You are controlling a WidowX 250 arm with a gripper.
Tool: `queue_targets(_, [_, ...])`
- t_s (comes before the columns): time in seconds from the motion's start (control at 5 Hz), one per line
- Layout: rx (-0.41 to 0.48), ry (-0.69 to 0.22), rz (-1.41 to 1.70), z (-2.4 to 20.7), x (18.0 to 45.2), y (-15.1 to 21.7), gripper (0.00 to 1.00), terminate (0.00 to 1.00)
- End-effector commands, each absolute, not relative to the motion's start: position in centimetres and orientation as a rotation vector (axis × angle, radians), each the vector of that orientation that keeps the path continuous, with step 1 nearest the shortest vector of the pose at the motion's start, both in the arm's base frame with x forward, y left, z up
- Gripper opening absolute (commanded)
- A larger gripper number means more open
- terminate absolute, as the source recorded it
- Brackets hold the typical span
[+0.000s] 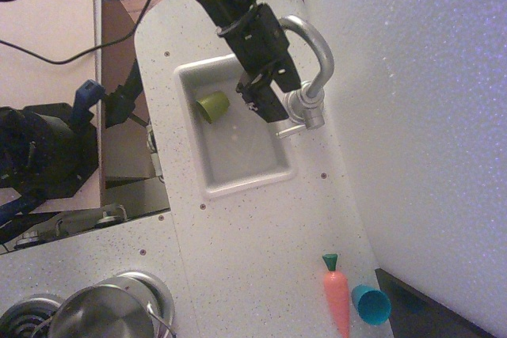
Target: Turn faucet left
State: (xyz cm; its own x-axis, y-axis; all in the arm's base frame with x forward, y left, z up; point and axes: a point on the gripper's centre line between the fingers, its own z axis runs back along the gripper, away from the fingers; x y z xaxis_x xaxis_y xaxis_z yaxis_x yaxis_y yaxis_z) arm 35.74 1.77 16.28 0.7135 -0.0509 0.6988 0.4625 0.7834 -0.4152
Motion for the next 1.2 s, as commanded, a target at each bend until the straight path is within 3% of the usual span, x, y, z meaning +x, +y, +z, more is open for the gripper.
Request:
queue_targets(0.0, [-0.590, -0.774, -0.327, 18.3, 35.8, 1.6, 1.00, 0.00])
queue_targets(0.2, [-0.541, -0.739, -0.473, 18.5, 36.0, -0.1, 1.00, 0.00])
queue_targets(0.4, [-0.389, -0.612, -0.768, 19.7, 36.7, -2.2, 1.00, 0.00])
queue_targets(1.0, [-0.389, -0.612, -0.768, 19.7, 36.7, -2.2, 1.00, 0.00])
